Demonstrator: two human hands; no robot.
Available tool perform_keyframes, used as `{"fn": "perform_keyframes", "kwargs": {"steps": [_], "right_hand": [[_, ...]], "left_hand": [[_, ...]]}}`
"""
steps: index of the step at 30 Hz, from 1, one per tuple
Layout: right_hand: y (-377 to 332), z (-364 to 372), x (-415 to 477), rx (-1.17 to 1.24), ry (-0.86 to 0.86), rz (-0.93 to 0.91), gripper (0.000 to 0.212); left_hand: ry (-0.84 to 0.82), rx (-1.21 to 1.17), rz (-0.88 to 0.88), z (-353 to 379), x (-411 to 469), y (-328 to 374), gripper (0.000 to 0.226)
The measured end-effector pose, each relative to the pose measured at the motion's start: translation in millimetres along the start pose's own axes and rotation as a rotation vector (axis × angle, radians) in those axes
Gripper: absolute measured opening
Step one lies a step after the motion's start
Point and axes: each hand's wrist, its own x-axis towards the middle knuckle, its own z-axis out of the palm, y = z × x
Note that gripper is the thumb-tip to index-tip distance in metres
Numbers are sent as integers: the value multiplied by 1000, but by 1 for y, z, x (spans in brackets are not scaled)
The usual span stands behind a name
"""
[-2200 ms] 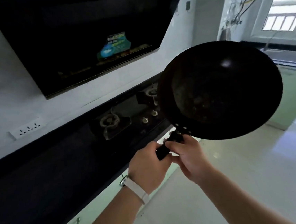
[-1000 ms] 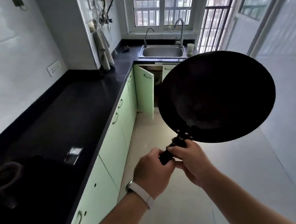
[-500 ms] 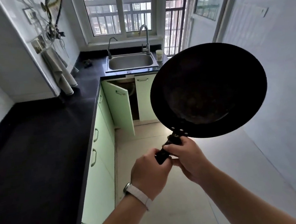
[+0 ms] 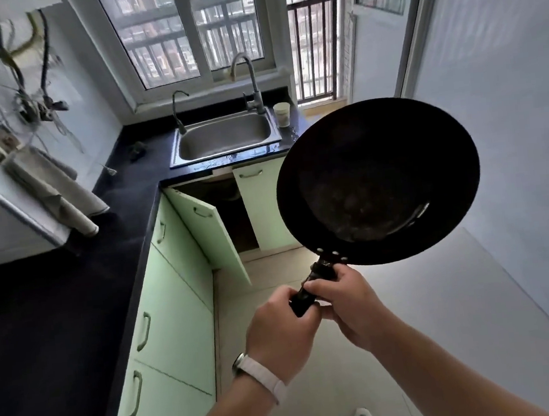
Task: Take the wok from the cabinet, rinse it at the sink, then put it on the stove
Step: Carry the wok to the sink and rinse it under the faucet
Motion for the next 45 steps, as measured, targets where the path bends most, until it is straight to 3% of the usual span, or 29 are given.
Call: {"fn": "perform_keyframes", "kwargs": {"steps": [3, 6, 14, 28, 34, 45], "right_hand": [[-36, -25, 51, -23, -40, -5, 24], [-64, -41, 93, -44, -61, -16, 16], [-107, -47, 190, -53, -76, -5, 13], [-157, 5, 411, -86, 20, 62, 8], [-178, 46, 501, -76, -11, 78, 6], [-171, 103, 627, -27, -139, 218, 12]], "left_hand": [[13, -23, -22, 18, 53, 32, 18], [25, -3, -24, 31, 95, 56, 16], [49, -21, -56, 39, 198, 75, 17], [-55, -40, -43, 36, 444, 34, 22], [-68, -30, -52, 12, 539, 16, 21], [36, 72, -206, -18, 638, -23, 26]]}}
